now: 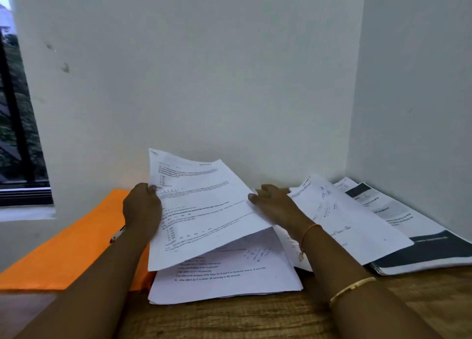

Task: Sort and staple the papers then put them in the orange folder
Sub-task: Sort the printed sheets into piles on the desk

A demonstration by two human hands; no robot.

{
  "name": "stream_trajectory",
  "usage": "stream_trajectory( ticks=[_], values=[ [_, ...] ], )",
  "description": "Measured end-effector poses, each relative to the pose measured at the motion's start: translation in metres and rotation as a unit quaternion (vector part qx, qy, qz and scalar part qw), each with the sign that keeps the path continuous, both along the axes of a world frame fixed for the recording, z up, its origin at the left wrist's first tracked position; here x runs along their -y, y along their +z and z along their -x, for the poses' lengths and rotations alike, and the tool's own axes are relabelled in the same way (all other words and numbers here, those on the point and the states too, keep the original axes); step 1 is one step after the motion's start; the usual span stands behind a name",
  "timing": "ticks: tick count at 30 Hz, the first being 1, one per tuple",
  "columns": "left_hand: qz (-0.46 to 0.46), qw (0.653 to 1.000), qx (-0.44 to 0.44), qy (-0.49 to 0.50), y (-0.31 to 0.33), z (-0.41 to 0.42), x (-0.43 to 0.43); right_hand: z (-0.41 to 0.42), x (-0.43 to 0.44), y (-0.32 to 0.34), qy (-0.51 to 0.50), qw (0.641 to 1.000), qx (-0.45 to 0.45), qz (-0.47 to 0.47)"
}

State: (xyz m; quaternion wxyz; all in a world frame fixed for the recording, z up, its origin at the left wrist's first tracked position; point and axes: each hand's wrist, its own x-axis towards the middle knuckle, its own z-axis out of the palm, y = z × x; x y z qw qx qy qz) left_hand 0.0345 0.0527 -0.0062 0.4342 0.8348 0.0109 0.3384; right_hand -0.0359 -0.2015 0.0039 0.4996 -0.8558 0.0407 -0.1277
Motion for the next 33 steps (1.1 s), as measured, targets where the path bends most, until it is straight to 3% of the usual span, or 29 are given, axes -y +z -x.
stream_trajectory(
  ticks=[3,9,12,14,20,27,33],
  values=[
    [-0.005,0.999,-0.017,-0.03,-0.001,0.004,0.012,0.007,0.0,0.006,0.054,0.988,-0.083,-0.122],
    [-0.015,0.978,-0.092,-0.185,-0.003,0.009,0.04,0.015,0.035,0.019,-0.079,0.997,-0.004,-0.011],
    [-0.187,0.964,-0.105,-0.16,-0.009,0.011,0.049,0.017,0.069,0.011,-0.132,0.99,-0.033,0.027],
    [-0.251,0.951,-0.11,-0.141,-0.011,0.014,0.051,0.022,0.091,0.006,-0.153,0.984,-0.06,0.071],
    [-0.315,0.932,-0.145,-0.11,-0.007,0.02,0.054,0.04,0.139,0.004,-0.181,0.962,-0.092,0.181],
    [-0.4,0.882,-0.242,-0.064,-0.009,0.026,0.052,0.059,0.165,0.01,-0.182,0.926,-0.163,0.286],
    [-0.391,0.895,-0.214,-0.03,-0.006,0.025,0.047,0.069,0.163,0.013,-0.178,0.925,-0.154,0.3]
  ],
)
